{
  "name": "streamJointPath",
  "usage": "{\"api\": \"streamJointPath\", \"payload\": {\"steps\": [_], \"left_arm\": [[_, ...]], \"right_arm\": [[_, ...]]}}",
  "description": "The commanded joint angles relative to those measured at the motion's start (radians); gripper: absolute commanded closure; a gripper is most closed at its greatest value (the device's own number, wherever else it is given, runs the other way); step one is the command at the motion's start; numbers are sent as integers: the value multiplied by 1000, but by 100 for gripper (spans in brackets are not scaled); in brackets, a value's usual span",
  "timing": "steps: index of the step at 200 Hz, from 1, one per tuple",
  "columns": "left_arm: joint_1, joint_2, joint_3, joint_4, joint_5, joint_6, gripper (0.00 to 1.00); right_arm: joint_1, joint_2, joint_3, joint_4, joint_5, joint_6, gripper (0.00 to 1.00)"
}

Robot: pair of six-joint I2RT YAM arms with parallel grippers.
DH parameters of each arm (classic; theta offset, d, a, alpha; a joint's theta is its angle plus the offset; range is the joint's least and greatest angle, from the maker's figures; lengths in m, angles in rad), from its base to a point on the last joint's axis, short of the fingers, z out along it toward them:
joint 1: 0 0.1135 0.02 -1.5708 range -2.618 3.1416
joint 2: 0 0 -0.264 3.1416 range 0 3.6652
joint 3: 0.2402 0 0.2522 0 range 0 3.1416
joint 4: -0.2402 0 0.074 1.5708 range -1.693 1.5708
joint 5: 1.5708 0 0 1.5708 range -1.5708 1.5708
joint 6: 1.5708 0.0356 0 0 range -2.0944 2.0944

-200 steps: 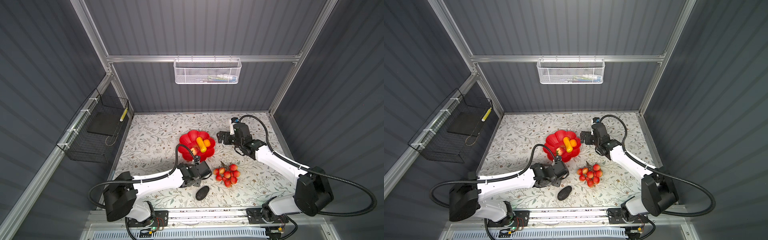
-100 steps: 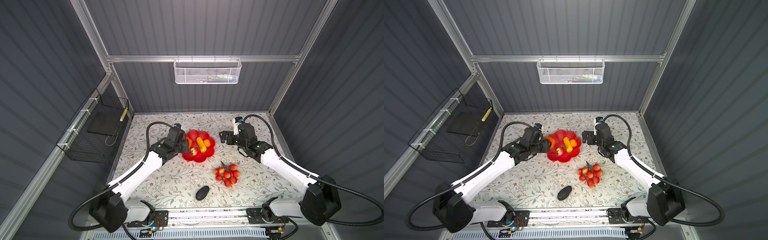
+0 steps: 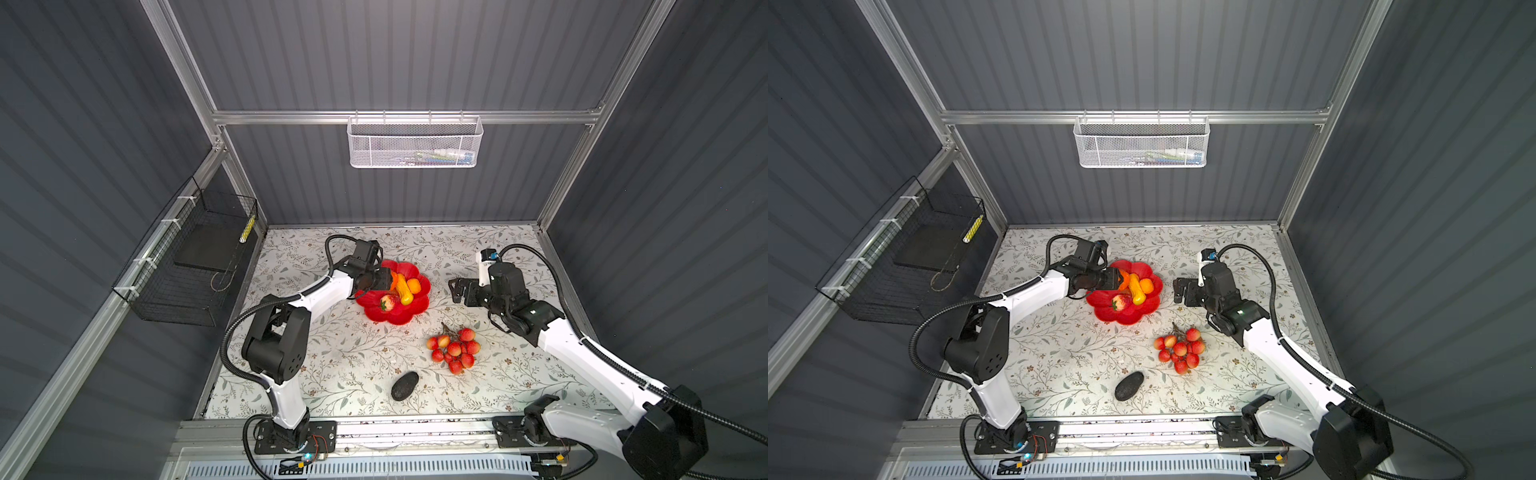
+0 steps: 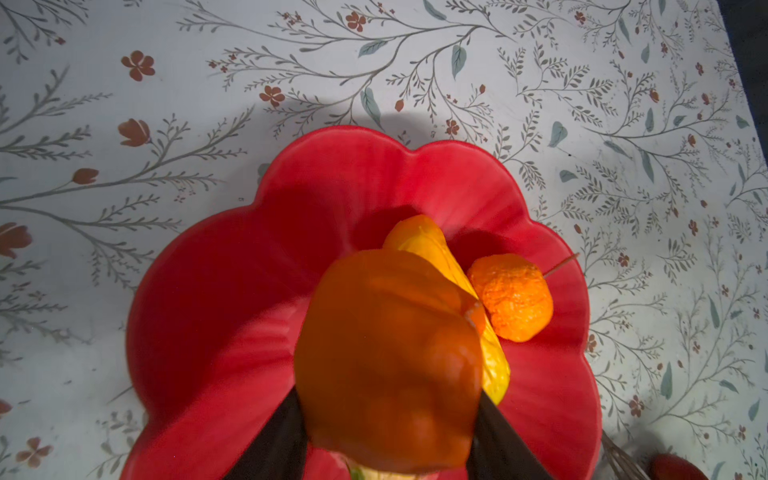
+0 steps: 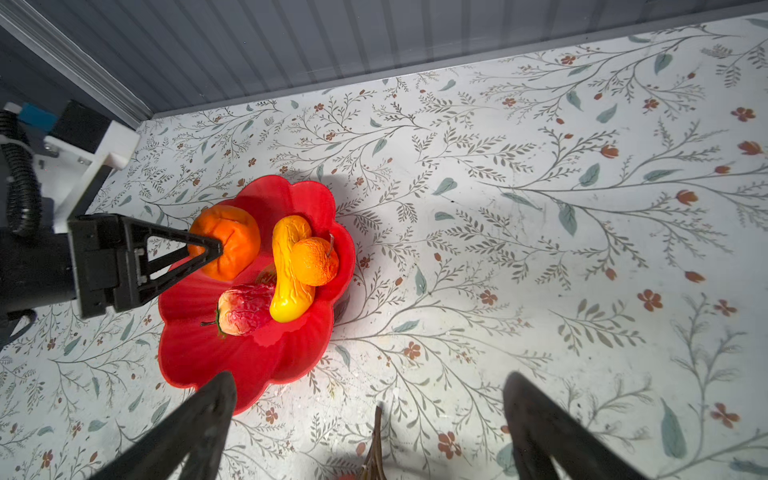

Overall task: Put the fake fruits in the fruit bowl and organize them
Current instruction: 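Place the orange persimmon in the red bowl with the left gripper, then grasp the dark avocado with the left gripper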

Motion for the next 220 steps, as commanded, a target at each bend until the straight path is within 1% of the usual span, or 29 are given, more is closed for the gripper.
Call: {"api": "streamJointPath", "payload": {"steps": [1,12,41,59,78,108,124,144,171,180,191,207,220], "left_arm": [[15,38,41,35,28,-31,42],[20,55,40,37,29,-44,41],[25,73,43,22,21,-58,29],[25,48,34,25,22,-62,21],[25,-7,29,21,8,-59,17],[24,-160,21,-13,-24,-35,14],[25,-255,-7,-41,-24,-22,13],[24,-392,-97,-67,19,-16,13],[13,-585,-282,-96,96,-51,13],[-7,-641,-332,-120,106,-62,13],[-58,-699,-379,-162,86,-72,13],[-181,-750,-422,-222,12,-91,13],[-258,-762,-450,-253,1,-124,13]], "right_arm": [[-4,-10,-2,-23,3,-9,1],[-5,-10,0,-23,4,-11,1],[-5,-6,5,-16,7,-15,1],[-4,-4,10,-14,7,-17,1],[-5,1,17,-12,9,-20,1],[-6,21,33,-8,14,-28,1],[-6,37,41,-2,9,-28,1],[-6,58,47,14,9,-20,1],[-8,93,65,39,-5,-10,1],[-8,109,79,43,-12,-8,1],[-8,128,97,44,-18,-5,1],[-8,158,121,49,-23,-1,1],[-7,182,138,57,-26,6,1]]}}
